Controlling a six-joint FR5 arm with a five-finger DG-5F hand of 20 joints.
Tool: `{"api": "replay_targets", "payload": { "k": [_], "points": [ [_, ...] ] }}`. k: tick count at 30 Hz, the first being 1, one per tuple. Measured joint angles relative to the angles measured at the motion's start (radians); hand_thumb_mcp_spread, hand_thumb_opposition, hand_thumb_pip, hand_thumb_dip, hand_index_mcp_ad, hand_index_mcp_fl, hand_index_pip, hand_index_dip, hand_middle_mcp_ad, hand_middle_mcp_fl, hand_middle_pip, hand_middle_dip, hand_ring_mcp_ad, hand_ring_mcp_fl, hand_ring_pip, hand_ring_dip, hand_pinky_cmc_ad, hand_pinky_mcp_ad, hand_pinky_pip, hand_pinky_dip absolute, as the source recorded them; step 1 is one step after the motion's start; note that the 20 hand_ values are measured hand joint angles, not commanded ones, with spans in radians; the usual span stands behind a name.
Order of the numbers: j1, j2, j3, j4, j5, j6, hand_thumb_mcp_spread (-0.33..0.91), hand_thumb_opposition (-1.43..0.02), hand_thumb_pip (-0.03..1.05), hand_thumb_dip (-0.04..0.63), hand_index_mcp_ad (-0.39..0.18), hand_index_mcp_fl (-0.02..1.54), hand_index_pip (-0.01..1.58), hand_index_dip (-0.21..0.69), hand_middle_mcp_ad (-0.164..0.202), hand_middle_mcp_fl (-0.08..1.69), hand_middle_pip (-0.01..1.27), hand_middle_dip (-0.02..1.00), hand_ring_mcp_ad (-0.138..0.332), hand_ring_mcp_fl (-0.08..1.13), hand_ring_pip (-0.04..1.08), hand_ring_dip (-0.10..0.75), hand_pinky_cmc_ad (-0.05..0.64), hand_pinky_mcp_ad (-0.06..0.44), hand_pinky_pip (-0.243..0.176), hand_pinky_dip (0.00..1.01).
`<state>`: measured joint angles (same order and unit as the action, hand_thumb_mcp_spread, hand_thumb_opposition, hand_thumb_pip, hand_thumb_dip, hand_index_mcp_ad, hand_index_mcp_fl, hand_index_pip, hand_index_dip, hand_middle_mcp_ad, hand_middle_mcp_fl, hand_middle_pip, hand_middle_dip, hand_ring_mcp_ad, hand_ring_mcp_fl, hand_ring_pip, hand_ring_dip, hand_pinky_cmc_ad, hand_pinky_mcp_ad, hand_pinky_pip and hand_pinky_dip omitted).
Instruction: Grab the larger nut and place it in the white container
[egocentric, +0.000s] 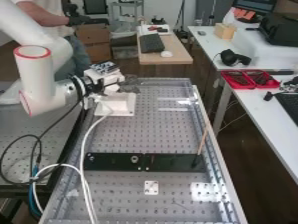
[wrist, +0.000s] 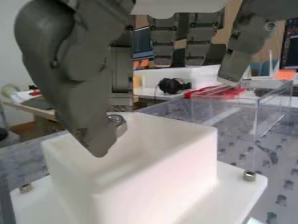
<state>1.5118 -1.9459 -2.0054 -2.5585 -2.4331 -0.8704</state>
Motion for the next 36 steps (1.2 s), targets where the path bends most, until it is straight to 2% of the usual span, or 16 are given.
{"api": "replay_targets", "payload": {
  "k": [3,5,10,12,18,24,27,29,36],
  "points": [
    [0.002,-0.001,0.007,-0.041,0.004,-0.025,0.35,-0.93,0.73,0.19,-0.173,0.23,1.5,0.0,0.084,-0.01,0.12,0.21,0.143,0.01,0.12,0.157,0.346,0.295,-0.094,0.59],
    [0.002,-0.001,0.012,-0.069,0.008,-0.036,0.34,-0.9,0.73,0.188,-0.169,0.06,1.37,-0.007,0.084,-0.01,0.12,0.21,0.143,0.01,0.12,0.154,0.349,0.295,-0.094,0.62],
    [-0.002,0.003,0.015,-0.074,0.008,-0.025,0.25,-0.88,0.73,0.188,-0.169,0.01,1.02,-0.049,0.084,-0.01,0.12,0.21,0.143,0.01,0.12,0.154,0.351,0.295,-0.094,0.71],
    [-0.006,0.006,0.016,-0.073,0.008,-0.02,0.25,-0.87,0.77,0.188,-0.169,0.0,0.91,-0.061,0.084,-0.02,0.11,0.21,0.143,0.01,0.12,0.154,0.351,0.295,-0.096,0.72],
    [-0.05,0.053,0.033,-0.095,0.017,0.003,0.24,-0.87,0.78,0.19,-0.169,0.0,0.81,-0.065,0.077,-0.02,0.11,0.22,0.14,0.01,0.12,0.154,0.36,0.295,-0.103,0.75],
    [-0.157,0.166,0.074,-0.155,0.044,0.077,0.23,-0.85,0.76,0.188,-0.169,0.01,0.72,-0.068,0.086,-0.02,0.11,0.23,0.143,0.01,0.12,0.154,0.356,0.295,-0.108,0.74],
    [-0.211,0.228,0.095,-0.194,0.102,0.127,0.21,-0.84,0.74,0.19,-0.168,0.0,0.62,-0.068,0.086,-0.02,0.11,0.24,0.143,0.01,0.12,0.154,0.356,0.304,-0.108,0.75],
    [-0.229,0.26,0.101,-0.215,0.16,0.147,0.19,-0.82,0.72,0.188,-0.152,0.0,0.48,-0.065,0.086,-0.02,0.11,0.24,0.147,0.01,0.12,0.154,0.356,0.309,-0.11,0.76],
    [-0.244,0.34,0.108,-0.272,0.374,0.175,0.16,-0.8,0.68,0.173,-0.138,0.02,0.26,-0.058,0.086,-0.01,0.11,0.25,0.157,0.0,0.1,0.157,0.365,0.311,-0.11,0.75]
  ]
}}
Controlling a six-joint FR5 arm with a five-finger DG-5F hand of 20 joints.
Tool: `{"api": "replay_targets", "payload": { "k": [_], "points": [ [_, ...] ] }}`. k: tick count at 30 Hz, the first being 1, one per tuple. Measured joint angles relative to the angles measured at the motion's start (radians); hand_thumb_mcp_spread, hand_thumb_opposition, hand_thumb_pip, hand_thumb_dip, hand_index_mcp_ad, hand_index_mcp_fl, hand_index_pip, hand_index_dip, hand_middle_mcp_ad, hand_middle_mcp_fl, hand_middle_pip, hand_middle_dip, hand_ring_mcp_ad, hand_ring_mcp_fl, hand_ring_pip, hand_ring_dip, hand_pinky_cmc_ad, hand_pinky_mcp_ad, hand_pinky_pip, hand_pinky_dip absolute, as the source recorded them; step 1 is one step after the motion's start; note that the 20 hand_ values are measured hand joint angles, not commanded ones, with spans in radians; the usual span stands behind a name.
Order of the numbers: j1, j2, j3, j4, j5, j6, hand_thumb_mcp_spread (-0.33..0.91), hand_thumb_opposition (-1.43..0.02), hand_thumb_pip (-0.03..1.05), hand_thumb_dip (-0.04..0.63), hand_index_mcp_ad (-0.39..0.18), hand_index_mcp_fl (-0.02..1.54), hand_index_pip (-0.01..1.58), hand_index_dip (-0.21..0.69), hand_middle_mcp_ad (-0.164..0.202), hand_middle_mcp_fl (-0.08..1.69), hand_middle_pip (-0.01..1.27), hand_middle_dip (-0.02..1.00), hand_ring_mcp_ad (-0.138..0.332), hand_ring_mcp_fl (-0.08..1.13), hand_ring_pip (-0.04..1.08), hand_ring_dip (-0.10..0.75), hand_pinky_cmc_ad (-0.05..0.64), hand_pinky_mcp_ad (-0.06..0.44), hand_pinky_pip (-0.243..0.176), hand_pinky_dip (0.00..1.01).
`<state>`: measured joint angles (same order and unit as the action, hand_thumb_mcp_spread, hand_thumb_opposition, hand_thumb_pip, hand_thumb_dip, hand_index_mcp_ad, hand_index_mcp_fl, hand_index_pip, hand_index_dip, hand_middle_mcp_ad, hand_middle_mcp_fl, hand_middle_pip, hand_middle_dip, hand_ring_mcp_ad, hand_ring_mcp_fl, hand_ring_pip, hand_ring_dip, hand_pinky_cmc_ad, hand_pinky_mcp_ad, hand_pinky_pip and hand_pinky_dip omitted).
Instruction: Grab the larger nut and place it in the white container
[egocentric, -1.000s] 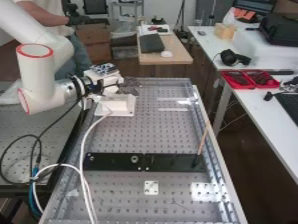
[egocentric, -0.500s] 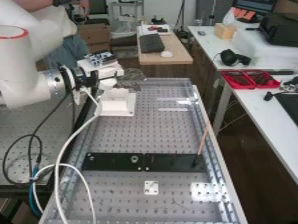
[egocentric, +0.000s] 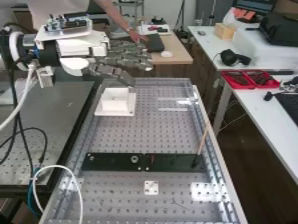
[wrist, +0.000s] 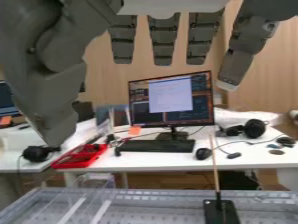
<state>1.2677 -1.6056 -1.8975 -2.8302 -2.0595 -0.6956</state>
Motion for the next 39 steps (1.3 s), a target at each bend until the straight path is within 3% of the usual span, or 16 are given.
{"api": "replay_targets", "payload": {
  "k": [8,13,21,39],
  "points": [
    [0.022,0.061,0.008,-0.05,0.252,0.008,0.13,-0.79,0.68,0.157,-0.119,0.04,0.18,-0.03,0.084,-0.01,0.12,0.25,0.173,0.01,0.09,0.157,0.379,0.33,-0.113,0.72],
    [0.031,0.079,0.005,-0.056,0.33,0.004,0.13,-0.79,0.68,0.157,-0.122,0.05,0.17,-0.033,0.087,-0.01,0.12,0.25,0.176,0.01,0.09,0.157,0.379,0.33,-0.113,0.71],
    [0.018,0.068,0.017,-0.064,0.363,0.023,0.13,-0.79,0.69,0.157,-0.113,0.05,0.17,-0.033,0.084,-0.01,0.12,0.25,0.173,0.01,0.09,0.157,0.396,0.33,-0.113,0.7],
    [0.029,0.062,0.036,-0.072,0.379,0.002,0.13,-0.79,0.7,0.161,-0.113,0.05,0.17,-0.03,0.084,-0.01,0.12,0.25,0.173,0.01,0.09,0.164,0.396,0.33,-0.113,0.7]
  ]
}}
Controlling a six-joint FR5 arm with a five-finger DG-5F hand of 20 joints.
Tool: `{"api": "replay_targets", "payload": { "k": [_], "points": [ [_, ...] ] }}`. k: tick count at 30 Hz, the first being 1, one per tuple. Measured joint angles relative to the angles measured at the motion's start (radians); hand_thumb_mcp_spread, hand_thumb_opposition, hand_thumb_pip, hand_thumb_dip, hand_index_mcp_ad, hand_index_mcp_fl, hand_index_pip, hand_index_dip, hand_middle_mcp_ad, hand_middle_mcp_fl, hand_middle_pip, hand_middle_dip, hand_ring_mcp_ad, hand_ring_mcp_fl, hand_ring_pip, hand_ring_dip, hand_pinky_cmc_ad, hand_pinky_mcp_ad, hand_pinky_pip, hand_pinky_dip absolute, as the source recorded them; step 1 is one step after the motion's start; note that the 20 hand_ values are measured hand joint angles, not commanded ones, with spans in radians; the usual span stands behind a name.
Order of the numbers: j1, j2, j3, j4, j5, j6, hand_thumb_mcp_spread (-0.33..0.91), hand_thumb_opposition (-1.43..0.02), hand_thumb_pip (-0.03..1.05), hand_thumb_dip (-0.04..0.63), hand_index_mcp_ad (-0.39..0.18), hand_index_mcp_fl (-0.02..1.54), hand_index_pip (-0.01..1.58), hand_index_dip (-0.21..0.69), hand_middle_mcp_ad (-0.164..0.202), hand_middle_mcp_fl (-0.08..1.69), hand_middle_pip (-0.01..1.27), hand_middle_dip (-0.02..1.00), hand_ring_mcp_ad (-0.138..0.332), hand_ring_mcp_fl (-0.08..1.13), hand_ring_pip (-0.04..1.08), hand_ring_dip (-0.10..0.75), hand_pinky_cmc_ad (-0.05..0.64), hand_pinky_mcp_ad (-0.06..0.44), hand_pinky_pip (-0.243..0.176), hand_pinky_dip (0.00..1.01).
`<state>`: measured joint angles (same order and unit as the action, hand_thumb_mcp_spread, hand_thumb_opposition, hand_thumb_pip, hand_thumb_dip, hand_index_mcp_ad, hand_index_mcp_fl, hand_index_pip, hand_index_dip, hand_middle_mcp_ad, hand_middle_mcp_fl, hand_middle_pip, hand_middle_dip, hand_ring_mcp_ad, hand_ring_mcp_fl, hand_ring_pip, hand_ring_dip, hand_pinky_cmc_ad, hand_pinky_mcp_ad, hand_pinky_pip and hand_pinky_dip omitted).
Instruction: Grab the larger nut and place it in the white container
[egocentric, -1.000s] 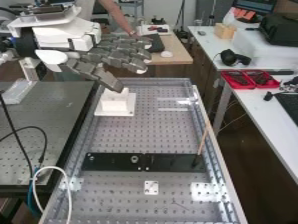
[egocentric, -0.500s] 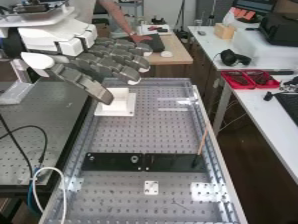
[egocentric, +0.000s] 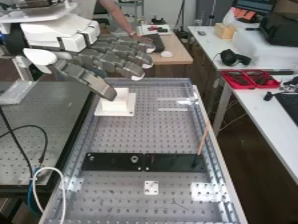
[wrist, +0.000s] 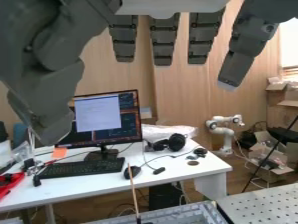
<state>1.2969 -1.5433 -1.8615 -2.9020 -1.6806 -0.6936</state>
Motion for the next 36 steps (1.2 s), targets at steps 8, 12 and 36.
{"api": "replay_targets", "payload": {
  "k": [8,12,36],
  "points": [
    [0.01,0.005,-0.009,0.005,0.004,0.003,0.11,-0.79,0.7,0.157,-0.113,0.05,0.17,-0.03,0.084,-0.01,0.12,0.25,0.173,0.01,0.09,0.164,0.396,0.33,-0.113,0.7],
    [0.013,0.007,-0.012,0.01,0.007,0.005,0.11,-0.79,0.7,0.157,-0.113,0.05,0.17,-0.033,0.084,-0.01,0.12,0.25,0.173,0.01,0.08,0.164,0.396,0.33,-0.113,0.7],
    [0.013,-0.005,-0.006,0.025,-0.014,0.012,0.11,-0.79,0.7,0.157,-0.113,0.05,0.19,-0.03,0.084,-0.01,0.12,0.25,0.173,0.01,0.09,0.171,0.396,0.344,-0.113,0.71]
  ]
}}
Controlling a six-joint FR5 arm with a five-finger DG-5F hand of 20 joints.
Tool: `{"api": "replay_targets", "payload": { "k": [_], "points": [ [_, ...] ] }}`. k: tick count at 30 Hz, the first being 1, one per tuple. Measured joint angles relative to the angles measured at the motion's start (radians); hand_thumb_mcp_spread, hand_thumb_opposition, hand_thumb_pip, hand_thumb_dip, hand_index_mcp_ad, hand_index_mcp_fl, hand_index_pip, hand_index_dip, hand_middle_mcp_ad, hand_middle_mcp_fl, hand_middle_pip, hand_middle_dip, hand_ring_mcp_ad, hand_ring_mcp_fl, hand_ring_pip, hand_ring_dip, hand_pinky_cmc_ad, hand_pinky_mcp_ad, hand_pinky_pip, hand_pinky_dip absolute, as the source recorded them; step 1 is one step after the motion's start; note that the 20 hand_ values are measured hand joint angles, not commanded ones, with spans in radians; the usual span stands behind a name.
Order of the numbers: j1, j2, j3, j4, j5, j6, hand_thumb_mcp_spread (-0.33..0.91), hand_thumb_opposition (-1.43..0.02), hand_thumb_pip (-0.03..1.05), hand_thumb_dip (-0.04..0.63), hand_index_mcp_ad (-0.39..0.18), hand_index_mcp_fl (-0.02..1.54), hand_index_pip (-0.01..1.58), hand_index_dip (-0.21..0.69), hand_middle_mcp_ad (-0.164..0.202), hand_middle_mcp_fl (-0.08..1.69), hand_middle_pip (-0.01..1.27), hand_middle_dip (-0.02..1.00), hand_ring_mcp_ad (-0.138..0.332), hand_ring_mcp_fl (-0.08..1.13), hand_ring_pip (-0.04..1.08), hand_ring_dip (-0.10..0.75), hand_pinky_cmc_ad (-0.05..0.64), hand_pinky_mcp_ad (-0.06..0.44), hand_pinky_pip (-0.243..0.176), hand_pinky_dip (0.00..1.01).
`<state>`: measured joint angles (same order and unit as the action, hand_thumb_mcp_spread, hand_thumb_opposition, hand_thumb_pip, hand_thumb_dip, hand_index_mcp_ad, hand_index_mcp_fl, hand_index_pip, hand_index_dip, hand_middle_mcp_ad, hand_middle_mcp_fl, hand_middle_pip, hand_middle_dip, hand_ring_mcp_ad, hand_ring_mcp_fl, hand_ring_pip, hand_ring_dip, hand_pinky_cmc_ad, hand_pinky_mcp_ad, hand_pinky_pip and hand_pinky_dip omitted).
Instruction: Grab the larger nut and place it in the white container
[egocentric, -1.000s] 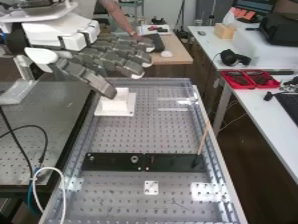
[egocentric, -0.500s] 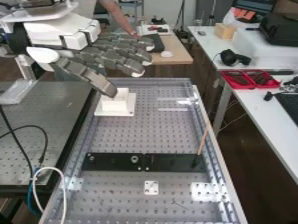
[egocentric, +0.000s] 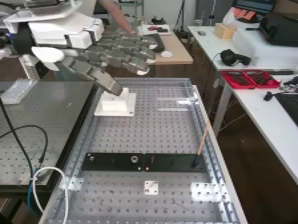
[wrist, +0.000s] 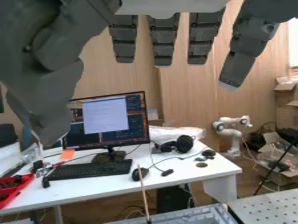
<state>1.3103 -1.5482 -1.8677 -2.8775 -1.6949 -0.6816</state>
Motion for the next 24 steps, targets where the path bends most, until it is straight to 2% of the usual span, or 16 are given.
{"api": "replay_targets", "payload": {
  "k": [12,24],
  "points": [
    [0.0,0.003,0.002,-0.018,-0.001,-0.01,0.11,-0.79,0.7,0.157,-0.113,0.05,0.2,-0.03,0.084,-0.01,0.12,0.25,0.173,0.01,0.09,0.169,0.396,0.344,-0.113,0.71],
    [0.037,0.033,0.028,-0.101,0.01,-0.018,0.11,-0.79,0.7,0.157,-0.113,0.05,0.2,-0.03,0.086,-0.01,0.12,0.25,0.171,0.01,0.09,0.169,0.414,0.347,-0.113,0.7]
  ]
}}
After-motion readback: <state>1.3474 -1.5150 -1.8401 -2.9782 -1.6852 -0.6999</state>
